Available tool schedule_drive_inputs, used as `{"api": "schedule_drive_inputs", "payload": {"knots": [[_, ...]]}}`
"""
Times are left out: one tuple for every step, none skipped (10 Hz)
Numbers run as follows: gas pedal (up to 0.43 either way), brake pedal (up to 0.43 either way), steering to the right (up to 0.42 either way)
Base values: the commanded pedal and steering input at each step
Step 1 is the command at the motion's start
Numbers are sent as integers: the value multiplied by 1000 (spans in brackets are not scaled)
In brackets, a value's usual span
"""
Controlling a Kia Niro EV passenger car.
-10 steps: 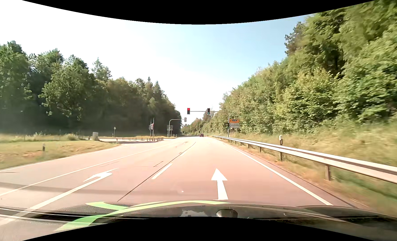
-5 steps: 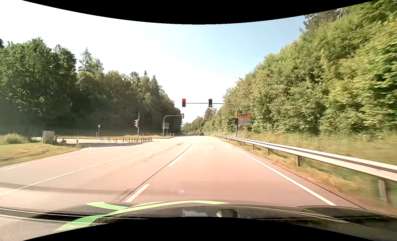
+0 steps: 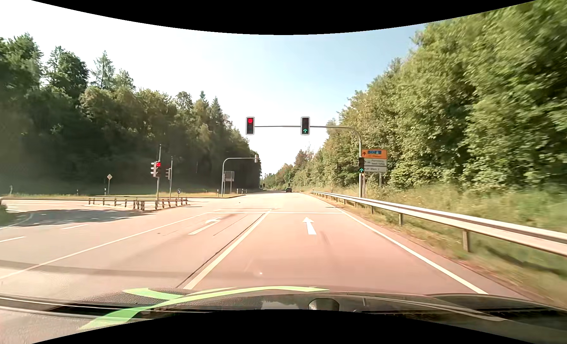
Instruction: Follow the waypoints while adhering to traffic rules and regulations
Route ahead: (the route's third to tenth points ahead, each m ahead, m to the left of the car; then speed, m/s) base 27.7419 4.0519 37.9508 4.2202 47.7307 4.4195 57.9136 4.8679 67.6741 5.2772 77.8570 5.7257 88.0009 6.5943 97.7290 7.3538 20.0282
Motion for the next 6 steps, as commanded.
{"api": "schedule_drive_inputs", "payload": {"knots": [[299,0,-8],[311,0,-8],[311,0,-8],[319,0,-7],[319,0,-7],[331,0,-5]]}}
